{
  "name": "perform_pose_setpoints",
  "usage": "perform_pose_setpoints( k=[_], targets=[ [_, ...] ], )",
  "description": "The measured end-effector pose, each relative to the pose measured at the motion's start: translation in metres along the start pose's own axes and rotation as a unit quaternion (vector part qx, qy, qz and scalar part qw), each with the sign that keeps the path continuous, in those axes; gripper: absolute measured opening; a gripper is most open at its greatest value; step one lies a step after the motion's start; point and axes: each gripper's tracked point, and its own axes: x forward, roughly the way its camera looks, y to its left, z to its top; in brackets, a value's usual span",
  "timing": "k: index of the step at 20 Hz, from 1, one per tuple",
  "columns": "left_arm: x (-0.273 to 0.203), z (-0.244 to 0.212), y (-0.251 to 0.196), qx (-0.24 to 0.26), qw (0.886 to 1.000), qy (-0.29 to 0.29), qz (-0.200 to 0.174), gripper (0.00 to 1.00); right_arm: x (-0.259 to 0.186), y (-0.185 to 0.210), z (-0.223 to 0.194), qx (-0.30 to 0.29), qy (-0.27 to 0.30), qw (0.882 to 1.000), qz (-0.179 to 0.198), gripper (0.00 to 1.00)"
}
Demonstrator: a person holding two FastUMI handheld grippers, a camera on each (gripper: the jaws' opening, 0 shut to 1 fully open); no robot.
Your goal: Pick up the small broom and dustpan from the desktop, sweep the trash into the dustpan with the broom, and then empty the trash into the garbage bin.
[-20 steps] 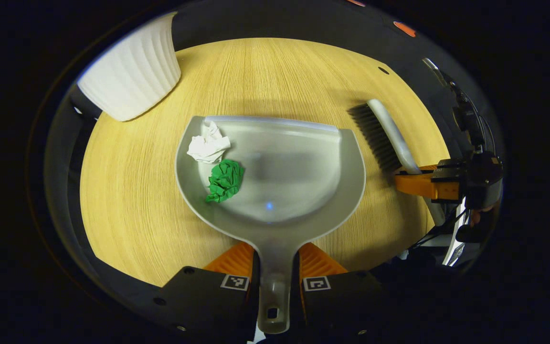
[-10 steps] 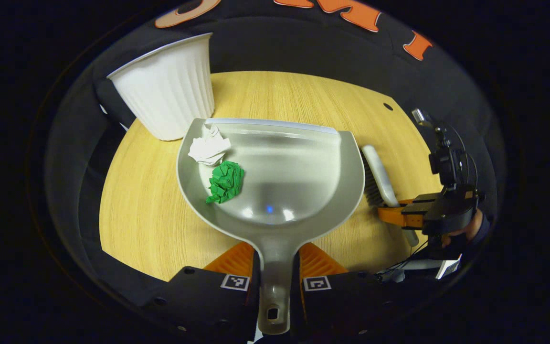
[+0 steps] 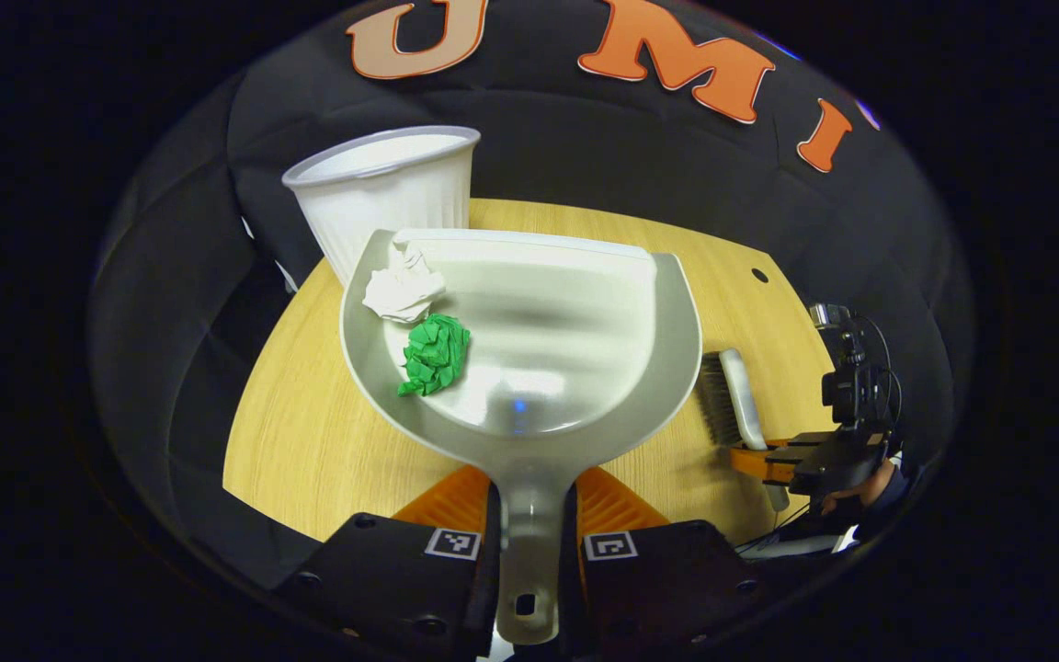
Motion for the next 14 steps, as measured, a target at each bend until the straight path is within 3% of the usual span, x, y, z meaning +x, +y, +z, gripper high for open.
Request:
perform_pose_setpoints(
  k=[5,14],
  targets=[
    [-0.007,0.028,0.016,-0.024,0.998,-0.050,0.004,0.27,-0.009,0.002,0.017,0.010,-0.041,0.999,0.001,0.12],
    [-0.004,0.100,0.098,0.008,0.988,-0.121,0.096,0.26,-0.044,0.005,0.050,0.014,-0.136,0.991,0.001,0.12]
  ],
)
